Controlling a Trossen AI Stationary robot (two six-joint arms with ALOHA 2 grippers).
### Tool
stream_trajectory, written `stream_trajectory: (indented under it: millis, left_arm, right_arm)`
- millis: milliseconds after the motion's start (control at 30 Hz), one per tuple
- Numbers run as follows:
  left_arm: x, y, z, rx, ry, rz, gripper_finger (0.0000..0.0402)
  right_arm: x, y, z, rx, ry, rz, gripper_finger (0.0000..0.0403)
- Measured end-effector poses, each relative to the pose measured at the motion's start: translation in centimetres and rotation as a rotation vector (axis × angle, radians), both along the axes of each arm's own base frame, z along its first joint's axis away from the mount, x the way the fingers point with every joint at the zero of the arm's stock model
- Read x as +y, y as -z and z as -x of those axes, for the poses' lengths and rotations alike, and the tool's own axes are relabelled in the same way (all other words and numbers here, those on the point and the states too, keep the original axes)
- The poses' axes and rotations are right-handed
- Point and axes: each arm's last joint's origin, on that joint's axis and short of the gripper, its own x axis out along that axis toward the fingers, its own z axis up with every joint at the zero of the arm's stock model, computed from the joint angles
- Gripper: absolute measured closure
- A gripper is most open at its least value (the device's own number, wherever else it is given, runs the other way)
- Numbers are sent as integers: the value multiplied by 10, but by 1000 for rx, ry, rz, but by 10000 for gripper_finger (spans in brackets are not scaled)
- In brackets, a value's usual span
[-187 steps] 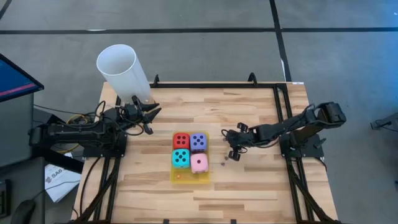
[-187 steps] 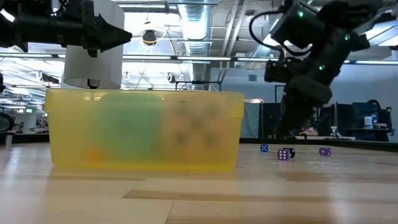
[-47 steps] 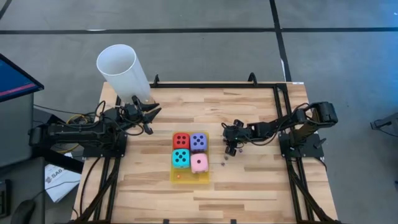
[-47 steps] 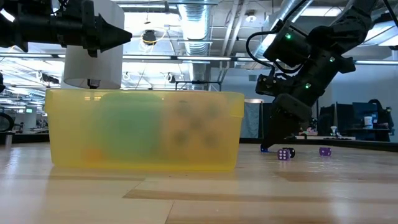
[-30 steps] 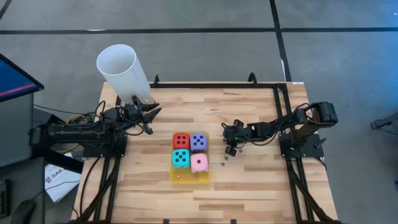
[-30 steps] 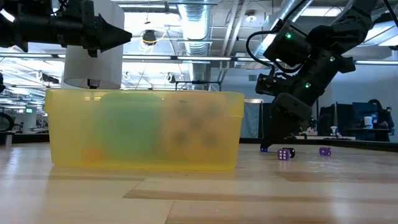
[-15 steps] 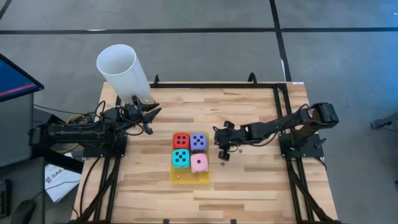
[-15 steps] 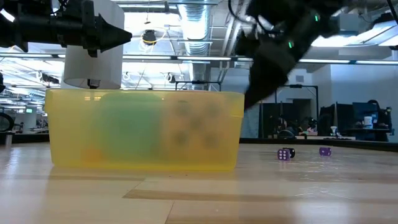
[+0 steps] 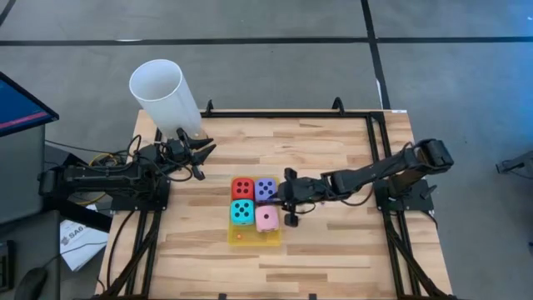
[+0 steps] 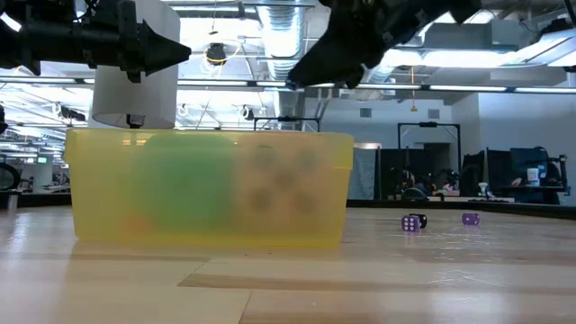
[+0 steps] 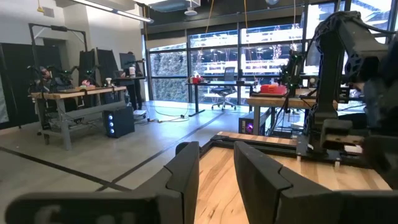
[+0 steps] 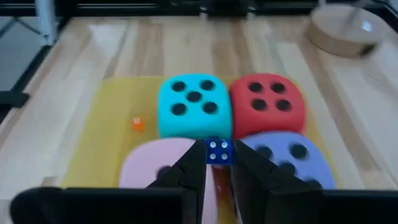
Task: Pick & Place Dice
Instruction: Put the blue die into the yellow bin
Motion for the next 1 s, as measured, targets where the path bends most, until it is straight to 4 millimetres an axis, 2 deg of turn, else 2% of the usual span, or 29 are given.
stream_trajectory:
  millis: [167,267,533,633,800,1000]
  left_arm:
    - [0,0,0,0,0,0,312]
    - [0,0,0,0,0,0,312]
    - [0,0,0,-2,0,0,312]
    - [0,0,0,-3,0,-1,312]
    - [0,0,-1,0,0,0,312]
    - [0,0,-1,-2,0,0,312]
  right_arm:
    - [7,15,-16,-56,-125,0,345]
    - [10,26,-23,-22,-144,4,345]
    - [16,28,-44,8,-229,24,343]
    - [17,27,-46,17,-256,40,338]
    - [17,25,-45,23,-270,58,306]
    - [22,24,-44,19,-300,76,238]
